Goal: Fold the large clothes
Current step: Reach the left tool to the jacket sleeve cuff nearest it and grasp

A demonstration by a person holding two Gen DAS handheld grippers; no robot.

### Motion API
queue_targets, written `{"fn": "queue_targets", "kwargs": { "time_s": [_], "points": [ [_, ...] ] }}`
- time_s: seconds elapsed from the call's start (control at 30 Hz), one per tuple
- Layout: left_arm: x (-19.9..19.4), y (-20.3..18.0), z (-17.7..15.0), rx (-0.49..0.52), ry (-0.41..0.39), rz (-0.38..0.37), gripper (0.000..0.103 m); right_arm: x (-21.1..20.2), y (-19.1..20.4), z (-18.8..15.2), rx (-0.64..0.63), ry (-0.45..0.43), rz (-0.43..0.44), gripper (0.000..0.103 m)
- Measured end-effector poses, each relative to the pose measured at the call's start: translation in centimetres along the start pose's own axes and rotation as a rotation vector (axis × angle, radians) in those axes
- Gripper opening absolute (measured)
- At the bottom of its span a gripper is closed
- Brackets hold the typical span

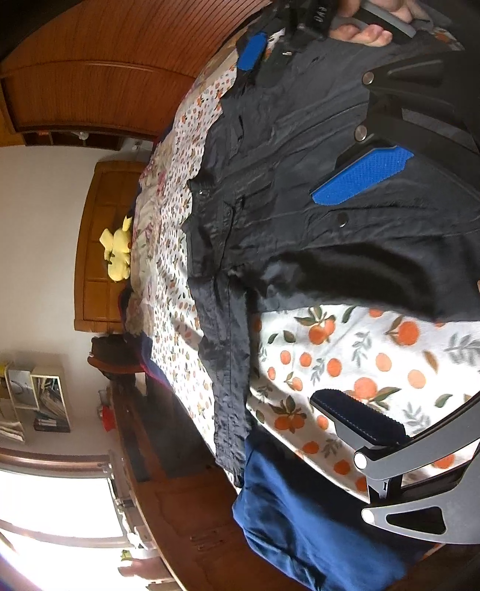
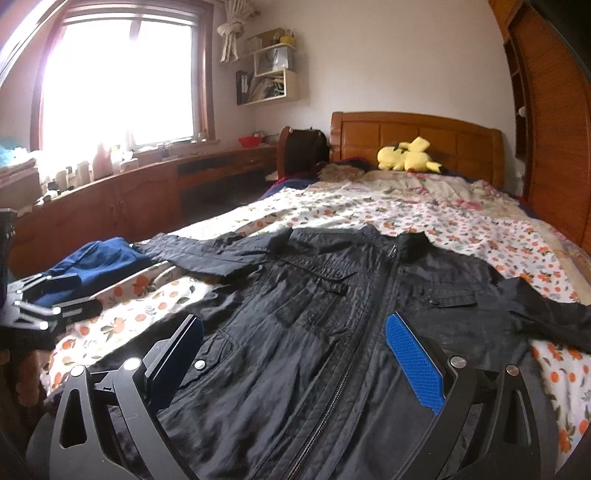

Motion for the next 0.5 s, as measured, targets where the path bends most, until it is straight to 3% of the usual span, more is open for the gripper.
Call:
{"fn": "queue_targets", "kwargs": {
  "time_s": [0.5],
  "points": [
    [8.0, 5.0, 4.3, -0.019, 0.036, 0.039, 0.100, 3.6, 0.5, -0.8, 0.007, 0.063, 0.033, 0.096]
  ]
}}
Point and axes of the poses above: each gripper's, at about its wrist camera, not at the fingertips, and x roughly the way its jaws point, y to its left, z to its top, the point moved 10 cm from there along x, roughly the way its jaws point, and after that the axes turned 4 degrees about -z, right-handed, at the moved point
